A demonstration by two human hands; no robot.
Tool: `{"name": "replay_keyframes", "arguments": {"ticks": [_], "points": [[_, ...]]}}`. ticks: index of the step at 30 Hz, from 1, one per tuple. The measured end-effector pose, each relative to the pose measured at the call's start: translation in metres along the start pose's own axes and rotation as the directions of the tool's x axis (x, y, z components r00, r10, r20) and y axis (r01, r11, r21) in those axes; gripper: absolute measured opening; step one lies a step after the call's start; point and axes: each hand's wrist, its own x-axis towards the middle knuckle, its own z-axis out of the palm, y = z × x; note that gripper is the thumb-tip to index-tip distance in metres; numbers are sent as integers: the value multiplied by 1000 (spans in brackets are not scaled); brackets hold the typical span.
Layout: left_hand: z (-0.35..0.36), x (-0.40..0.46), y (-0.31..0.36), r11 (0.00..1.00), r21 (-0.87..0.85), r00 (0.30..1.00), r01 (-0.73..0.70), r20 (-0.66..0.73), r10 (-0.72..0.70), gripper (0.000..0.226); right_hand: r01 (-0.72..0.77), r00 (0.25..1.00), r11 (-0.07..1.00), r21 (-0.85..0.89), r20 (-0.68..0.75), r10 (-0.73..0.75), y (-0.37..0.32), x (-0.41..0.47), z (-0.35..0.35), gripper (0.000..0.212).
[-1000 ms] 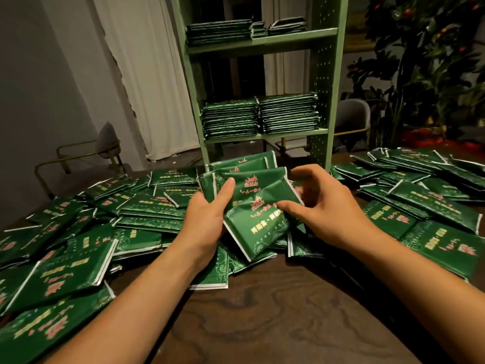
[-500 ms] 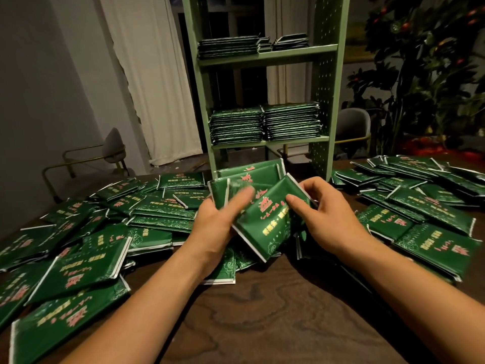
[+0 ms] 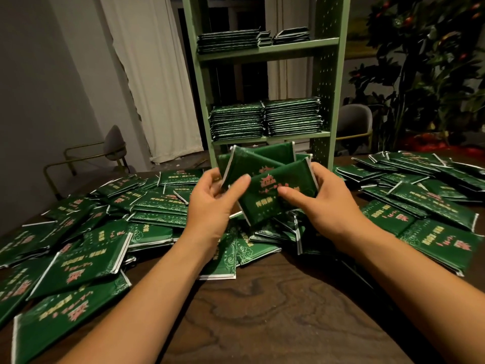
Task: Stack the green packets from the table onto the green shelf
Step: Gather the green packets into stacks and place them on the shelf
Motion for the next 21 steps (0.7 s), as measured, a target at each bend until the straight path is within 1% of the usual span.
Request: {"name": "replay_keyframes", "arguments": {"ticks": [2,3,4,6,8,9,10,11,12,14,16,17,19,21], "points": [[0,3,2,999,31,999,12,-35,-11,26,0,1000,999,-52,22,1,2,4,6,30],[0,3,0,998,47,999,32,-42,-30,25,-5,998,994,-107,55,11,4,5,8,32],[0,3,-1,997,60,998,48,-45,-45,26,-7,996,985,-171,88,22,6,5,10,36],[1,1,-6,992,111,997,68,-47,-63,34,-17,992,966,-257,115,48,8,4,12,51],[1,2,-11,980,183,995,75,-80,-62,48,-27,993,955,-294,100,59,8,2,10,67],[2,2,-12,974,211,993,82,-106,-60,51,-30,993,954,-300,99,62,7,1,10,69],[2,2,-13,970,227,990,86,-132,-56,47,-30,992,954,-299,107,65,5,0,11,68],[3,3,-13,969,230,988,85,-148,-52,37,-23,991,953,-302,121,62,6,0,11,64],[2,3,-15,969,231,987,86,-154,-51,26,-15,989,950,-312,135,60,8,0,11,57],[2,7,-17,976,207,989,66,-145,-36,13,20,988,940,-341,153,34,8,0,12,37],[2,9,-14,988,157,990,16,-138,6,9,62,990,950,-307,143,-18,7,0,12,22],[2,10,-12,991,132,989,-11,-142,30,9,68,991,958,-280,131,-32,6,1,11,20],[3,10,-10,993,113,987,-30,-155,48,10,36,991,971,-236,134,-4,4,2,10,27],[2,9,-11,991,134,989,5,-149,15,11,-4,983,966,-257,174,50,5,3,8,52]]}}
